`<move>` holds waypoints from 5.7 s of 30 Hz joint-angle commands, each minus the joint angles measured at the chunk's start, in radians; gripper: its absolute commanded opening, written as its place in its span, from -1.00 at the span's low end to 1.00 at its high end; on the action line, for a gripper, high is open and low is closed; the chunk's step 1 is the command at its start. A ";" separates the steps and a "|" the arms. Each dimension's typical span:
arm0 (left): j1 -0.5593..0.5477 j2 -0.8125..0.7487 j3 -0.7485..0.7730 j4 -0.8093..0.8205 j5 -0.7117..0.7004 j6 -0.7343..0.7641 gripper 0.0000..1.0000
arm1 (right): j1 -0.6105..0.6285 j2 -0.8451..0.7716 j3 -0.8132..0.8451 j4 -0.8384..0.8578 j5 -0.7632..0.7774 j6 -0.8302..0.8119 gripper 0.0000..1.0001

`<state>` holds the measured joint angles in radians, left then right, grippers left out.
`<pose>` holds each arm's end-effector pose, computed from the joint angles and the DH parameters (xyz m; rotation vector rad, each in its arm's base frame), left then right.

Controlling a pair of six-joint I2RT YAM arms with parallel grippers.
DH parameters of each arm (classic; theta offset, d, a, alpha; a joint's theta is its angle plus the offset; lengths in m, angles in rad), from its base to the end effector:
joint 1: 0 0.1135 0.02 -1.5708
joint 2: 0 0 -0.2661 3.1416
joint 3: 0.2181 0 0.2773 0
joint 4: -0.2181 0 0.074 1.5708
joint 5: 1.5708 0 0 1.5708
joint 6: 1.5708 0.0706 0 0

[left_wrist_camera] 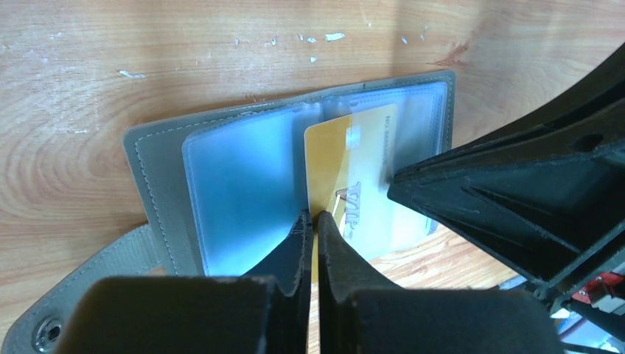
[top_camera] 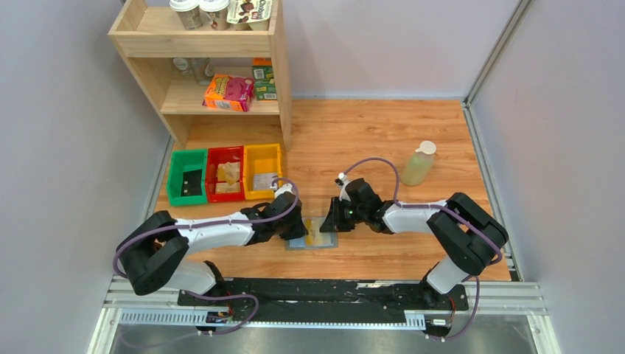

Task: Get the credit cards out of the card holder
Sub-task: Remove the credit card from the card holder, then place the credit card in the storage box, then remove the credit card from the card holder.

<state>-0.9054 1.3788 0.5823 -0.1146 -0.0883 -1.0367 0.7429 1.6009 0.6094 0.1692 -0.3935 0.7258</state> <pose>0.1839 -0.2242 0.1091 -0.2112 2.6098 -0.6746 0.2182 0.2372 0.0838 -0.2284 2.6292 1.0817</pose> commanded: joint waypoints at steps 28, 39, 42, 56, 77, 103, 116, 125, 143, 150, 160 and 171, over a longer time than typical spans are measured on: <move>0.054 -0.149 -0.292 0.318 0.007 -0.193 -0.20 | 0.004 0.050 -0.013 -0.125 0.085 -0.035 -0.76; 0.057 -0.213 -0.311 0.348 -0.007 -0.189 -1.00 | 0.004 0.047 -0.019 -0.125 0.088 -0.035 -0.77; 0.062 -0.306 -0.285 0.230 -0.042 -0.165 -1.00 | 0.003 0.048 -0.019 -0.125 0.088 -0.035 -0.77; 0.187 -0.688 -0.104 -0.336 -0.297 0.032 -1.00 | 0.003 -0.028 0.027 -0.200 0.108 -0.091 -0.68; 0.754 -0.647 -0.210 0.108 -0.419 -0.127 -1.00 | -0.002 -0.697 0.109 -0.540 0.495 -0.264 1.00; 0.767 -0.044 -0.062 0.342 -0.515 -0.553 -0.65 | -0.005 -1.101 0.058 -0.724 0.685 -0.302 1.00; 0.767 -0.351 -0.139 0.170 -0.325 -0.343 0.52 | -0.005 -1.116 0.087 -0.839 0.671 -0.238 1.00; 0.761 -0.489 0.034 -0.200 0.194 0.168 0.86 | -0.004 -1.006 0.075 -0.847 0.486 -0.082 1.00; 0.198 -0.218 0.097 -0.301 0.105 0.254 0.57 | 0.056 -0.575 0.065 -0.571 0.380 0.046 0.36; 0.189 -0.078 0.082 -0.206 0.156 0.218 0.53 | 0.093 -0.340 0.185 -0.559 0.392 0.021 0.27; 0.174 -0.026 -0.042 -0.066 0.213 0.115 -0.02 | 0.116 -0.147 0.242 -0.528 0.354 -0.005 0.18; 0.120 -0.076 -0.159 0.043 0.208 -0.028 -0.45 | 0.145 -0.079 0.282 -0.605 0.433 -0.037 0.11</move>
<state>-0.7673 1.3155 0.4660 -0.0593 0.1337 -1.0164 0.8722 1.5192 0.8391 -0.4057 -0.0353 0.7170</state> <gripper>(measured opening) 0.285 0.556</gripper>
